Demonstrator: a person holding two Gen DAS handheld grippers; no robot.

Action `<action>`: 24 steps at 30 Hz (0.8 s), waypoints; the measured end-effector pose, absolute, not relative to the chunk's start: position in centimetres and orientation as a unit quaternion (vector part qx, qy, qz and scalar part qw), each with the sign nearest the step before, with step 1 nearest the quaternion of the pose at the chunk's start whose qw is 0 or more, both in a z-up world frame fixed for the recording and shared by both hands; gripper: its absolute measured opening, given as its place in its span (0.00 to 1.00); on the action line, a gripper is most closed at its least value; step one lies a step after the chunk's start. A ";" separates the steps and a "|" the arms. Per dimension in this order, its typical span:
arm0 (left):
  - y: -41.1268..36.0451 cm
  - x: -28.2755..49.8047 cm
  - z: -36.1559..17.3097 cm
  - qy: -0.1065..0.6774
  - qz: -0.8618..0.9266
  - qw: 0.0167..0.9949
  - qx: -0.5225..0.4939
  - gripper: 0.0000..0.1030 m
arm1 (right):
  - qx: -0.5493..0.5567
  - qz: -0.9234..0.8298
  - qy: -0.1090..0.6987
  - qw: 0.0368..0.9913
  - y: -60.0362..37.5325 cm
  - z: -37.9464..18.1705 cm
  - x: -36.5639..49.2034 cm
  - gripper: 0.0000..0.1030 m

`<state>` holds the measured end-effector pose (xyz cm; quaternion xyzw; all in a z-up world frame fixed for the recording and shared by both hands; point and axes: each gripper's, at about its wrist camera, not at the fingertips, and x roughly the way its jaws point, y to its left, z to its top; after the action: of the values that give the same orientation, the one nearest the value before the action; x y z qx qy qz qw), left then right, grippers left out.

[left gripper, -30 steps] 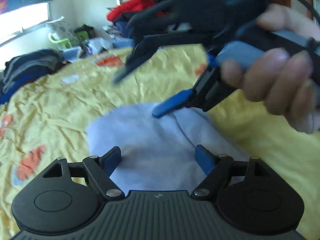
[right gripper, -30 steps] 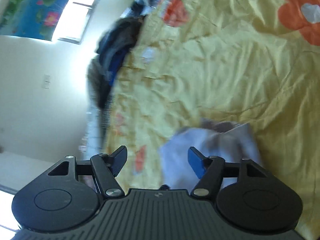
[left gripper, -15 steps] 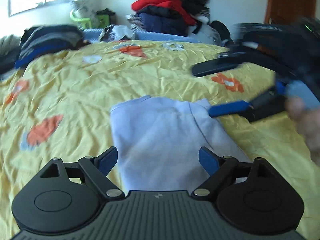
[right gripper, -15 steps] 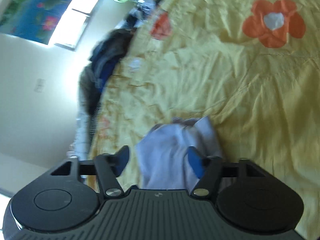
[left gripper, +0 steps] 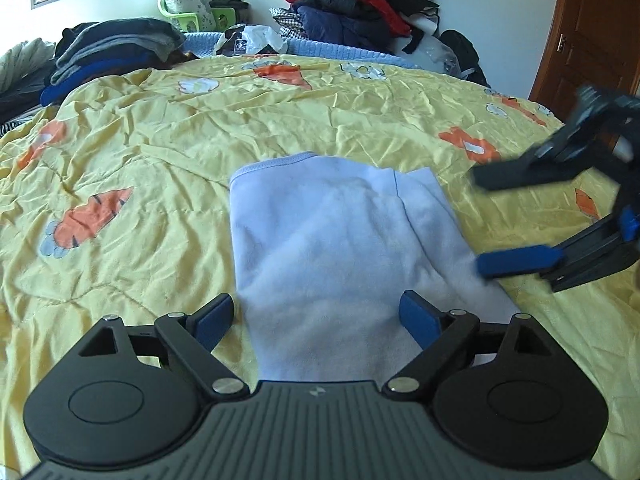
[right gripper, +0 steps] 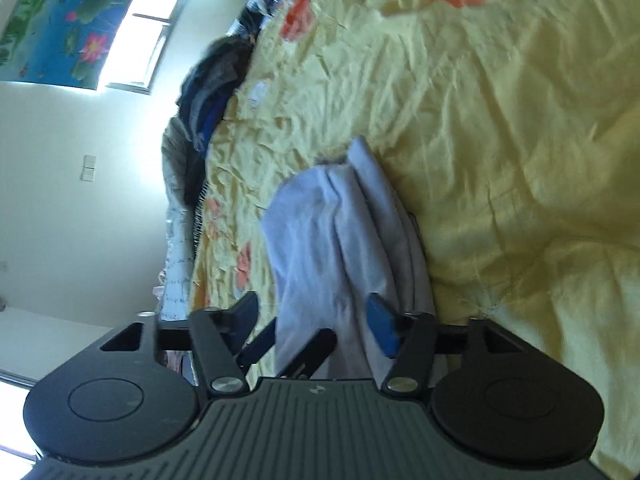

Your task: Fold small clothes

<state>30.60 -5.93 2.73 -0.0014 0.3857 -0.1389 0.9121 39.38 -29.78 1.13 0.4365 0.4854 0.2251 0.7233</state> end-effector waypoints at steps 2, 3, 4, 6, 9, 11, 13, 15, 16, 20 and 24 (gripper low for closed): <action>-5.7 30.3 2.9 0.386 -0.138 0.912 0.000 0.88 | 0.434 0.221 0.473 0.734 -30.8 1.9 38.6 0.72; -5.6 30.3 2.9 0.387 -0.137 0.912 0.000 0.88 | 0.428 0.214 0.472 0.740 -31.4 2.0 38.5 0.72; -5.5 30.2 3.0 0.389 -0.136 0.911 -0.004 0.88 | 0.423 0.206 0.473 0.745 -32.0 1.9 38.4 0.72; -5.2 30.4 3.1 0.401 -0.135 0.906 -0.022 0.88 | 0.418 0.184 0.486 0.745 -33.0 1.1 38.4 0.71; -3.6 31.1 3.3 0.435 -0.151 0.882 -0.102 0.88 | 0.407 0.176 0.505 0.741 -33.5 0.0 38.0 0.71; -1.5 31.5 3.2 0.442 -0.159 0.862 -0.189 0.88 | 0.396 0.186 0.506 0.743 -33.3 -0.2 37.7 0.70; 0.6 32.2 2.7 0.454 -0.166 0.829 -0.281 0.88 | 0.379 0.196 0.510 0.747 -32.7 0.0 37.6 0.71; 2.1 32.9 2.2 0.461 -0.173 0.800 -0.343 0.87 | 0.361 0.207 0.516 0.748 -31.9 0.2 37.9 0.72; 2.4 33.2 2.0 0.464 -0.180 0.789 -0.360 0.87 | 0.353 0.212 0.519 0.749 -31.5 0.3 38.0 0.72; 2.2 34.7 1.6 0.473 -0.197 0.778 -0.364 0.84 | 0.337 0.229 0.527 0.746 -30.4 0.6 38.9 0.75; 1.7 36.5 1.5 0.486 -0.189 0.777 -0.352 0.54 | 0.345 0.231 0.529 0.741 -29.6 0.6 40.4 0.75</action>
<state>36.53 1.73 1.53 -0.3519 0.4859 -0.1892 0.7774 40.35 -29.64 0.60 0.3446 0.5286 0.2312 0.7406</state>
